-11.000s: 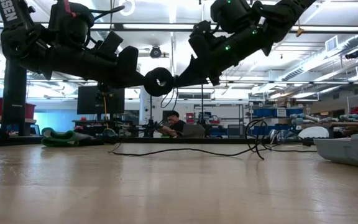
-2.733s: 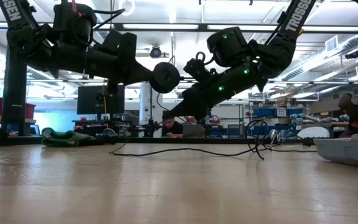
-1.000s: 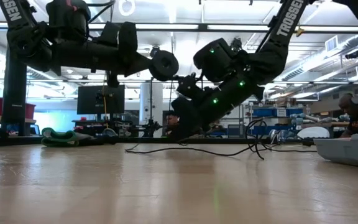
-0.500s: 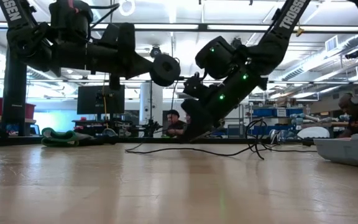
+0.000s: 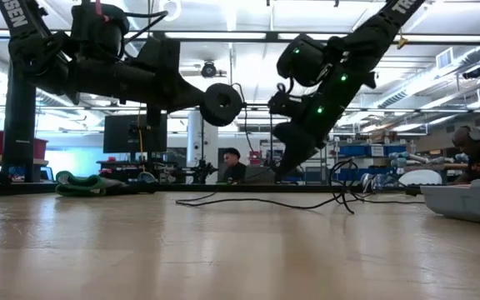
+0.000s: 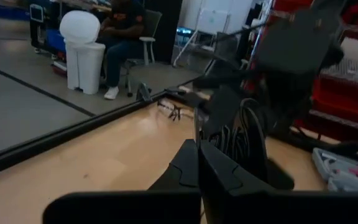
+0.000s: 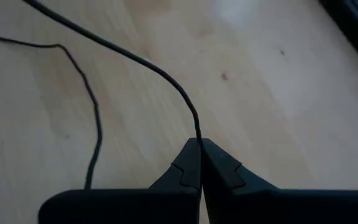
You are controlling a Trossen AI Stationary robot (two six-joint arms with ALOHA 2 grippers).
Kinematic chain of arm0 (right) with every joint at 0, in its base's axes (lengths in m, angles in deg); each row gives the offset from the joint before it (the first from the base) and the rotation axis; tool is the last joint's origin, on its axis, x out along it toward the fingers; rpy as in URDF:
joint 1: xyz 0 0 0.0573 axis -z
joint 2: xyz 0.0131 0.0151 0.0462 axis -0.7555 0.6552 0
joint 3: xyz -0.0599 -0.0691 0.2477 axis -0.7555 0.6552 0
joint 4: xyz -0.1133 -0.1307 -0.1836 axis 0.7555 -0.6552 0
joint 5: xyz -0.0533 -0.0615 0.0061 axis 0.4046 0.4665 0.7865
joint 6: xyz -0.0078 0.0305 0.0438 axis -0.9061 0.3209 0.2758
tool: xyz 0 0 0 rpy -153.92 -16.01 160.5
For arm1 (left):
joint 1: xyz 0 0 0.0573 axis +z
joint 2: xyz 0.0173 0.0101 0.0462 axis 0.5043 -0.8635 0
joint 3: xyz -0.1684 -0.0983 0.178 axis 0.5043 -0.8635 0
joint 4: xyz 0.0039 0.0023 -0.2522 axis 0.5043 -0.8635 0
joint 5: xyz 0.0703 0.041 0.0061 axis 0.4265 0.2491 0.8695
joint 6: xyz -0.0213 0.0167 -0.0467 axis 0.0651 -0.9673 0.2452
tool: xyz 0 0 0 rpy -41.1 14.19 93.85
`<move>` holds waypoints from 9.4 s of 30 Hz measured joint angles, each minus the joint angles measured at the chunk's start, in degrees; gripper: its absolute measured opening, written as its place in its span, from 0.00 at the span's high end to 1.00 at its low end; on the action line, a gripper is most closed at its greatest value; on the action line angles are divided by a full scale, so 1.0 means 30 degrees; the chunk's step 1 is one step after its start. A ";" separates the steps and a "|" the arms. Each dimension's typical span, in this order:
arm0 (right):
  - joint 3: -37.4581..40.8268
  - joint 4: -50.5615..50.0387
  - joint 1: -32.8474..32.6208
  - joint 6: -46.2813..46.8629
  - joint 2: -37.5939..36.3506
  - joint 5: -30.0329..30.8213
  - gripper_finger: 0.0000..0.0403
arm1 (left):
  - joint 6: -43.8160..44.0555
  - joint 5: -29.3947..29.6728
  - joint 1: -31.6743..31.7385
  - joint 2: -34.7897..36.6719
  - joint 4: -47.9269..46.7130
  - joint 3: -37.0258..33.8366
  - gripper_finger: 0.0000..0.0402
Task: Coil cords
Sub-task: Coil the black wire
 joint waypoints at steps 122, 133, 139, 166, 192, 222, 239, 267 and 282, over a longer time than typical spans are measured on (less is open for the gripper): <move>0.1858 2.0892 -0.0004 -0.1803 0.4927 -0.3197 0.97 | -0.3575 0.3887 0.0087 0.1802 0.0936 0.0000 1.00; 0.0407 1.7930 -0.0297 -0.1489 0.4927 -0.3656 1.00 | -0.3004 0.3535 0.0087 0.1798 0.0899 0.0000 1.00; -0.1641 1.5861 -0.0819 -0.2733 0.4927 -0.3916 1.00 | -0.2989 0.3597 0.0087 0.1082 0.0882 0.0000 1.00; -0.3147 1.0519 -0.0324 -0.2994 0.2434 -0.5307 1.00 | -0.2712 0.4413 0.0117 0.0166 -0.4144 0.0029 1.00; 0.7119 1.4713 0.0300 0.0896 -0.2801 -0.1392 1.00 | -0.3015 0.3054 0.0117 0.0814 -0.1032 0.0015 1.00; -0.0570 2.0298 -0.0024 -0.8000 0.7120 -0.1616 0.78 | -0.3150 0.3095 0.0117 0.0814 0.1578 0.0036 1.00; -0.0568 2.0724 -0.0140 -0.9546 0.7120 -0.1614 0.81 | -0.1770 0.3080 0.0117 0.0807 0.1475 0.0036 1.00; -0.0554 2.0805 -0.0550 -1.2062 0.7120 0.0116 0.83 | 0.0155 0.2388 0.0120 0.0807 0.1241 0.0036 1.00; -0.0546 1.9697 -0.0652 -1.2320 0.7112 0.0832 0.87 | 0.0424 0.2395 0.0118 0.0807 0.1522 0.0036 1.00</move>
